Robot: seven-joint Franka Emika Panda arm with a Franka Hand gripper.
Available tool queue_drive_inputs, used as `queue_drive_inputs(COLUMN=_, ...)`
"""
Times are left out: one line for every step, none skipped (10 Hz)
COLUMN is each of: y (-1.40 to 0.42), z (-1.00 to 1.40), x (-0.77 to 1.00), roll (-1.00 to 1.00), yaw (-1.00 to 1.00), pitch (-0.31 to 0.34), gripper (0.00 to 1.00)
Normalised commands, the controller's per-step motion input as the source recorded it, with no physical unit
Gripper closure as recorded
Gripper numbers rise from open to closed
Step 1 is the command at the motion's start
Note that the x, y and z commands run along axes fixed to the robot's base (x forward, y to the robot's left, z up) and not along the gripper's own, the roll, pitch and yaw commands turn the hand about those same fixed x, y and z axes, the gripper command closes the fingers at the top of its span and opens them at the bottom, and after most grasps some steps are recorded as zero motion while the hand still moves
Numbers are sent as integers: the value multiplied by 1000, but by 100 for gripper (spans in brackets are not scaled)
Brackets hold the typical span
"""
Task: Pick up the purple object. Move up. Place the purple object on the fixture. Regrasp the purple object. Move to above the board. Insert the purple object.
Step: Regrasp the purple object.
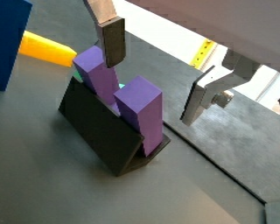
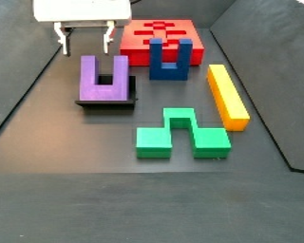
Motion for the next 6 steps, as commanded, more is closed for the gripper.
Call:
queue_drive_inputs(y=34, z=-169, x=589, roll=234, yaw=209, pitch=34, gripper=0)
queue_drive_inputs(y=17, z=-183, x=649, roll=214, yaw=191, pitch=29, gripper=0)
queue_drive_inputs(y=3, z=-186, x=674, roll=191, yaw=171, pitch=23, gripper=0)
queue_drive_inputs(y=0, z=-197, x=646, roll=100, yaw=109, pitch=0, gripper=0)
queue_drive_inputs(y=0, z=-217, x=671, roll=83, yaw=100, pitch=6, gripper=0)
queue_drive_inputs(y=17, z=-186, x=654, roll=94, yaw=111, pitch=26, gripper=0)
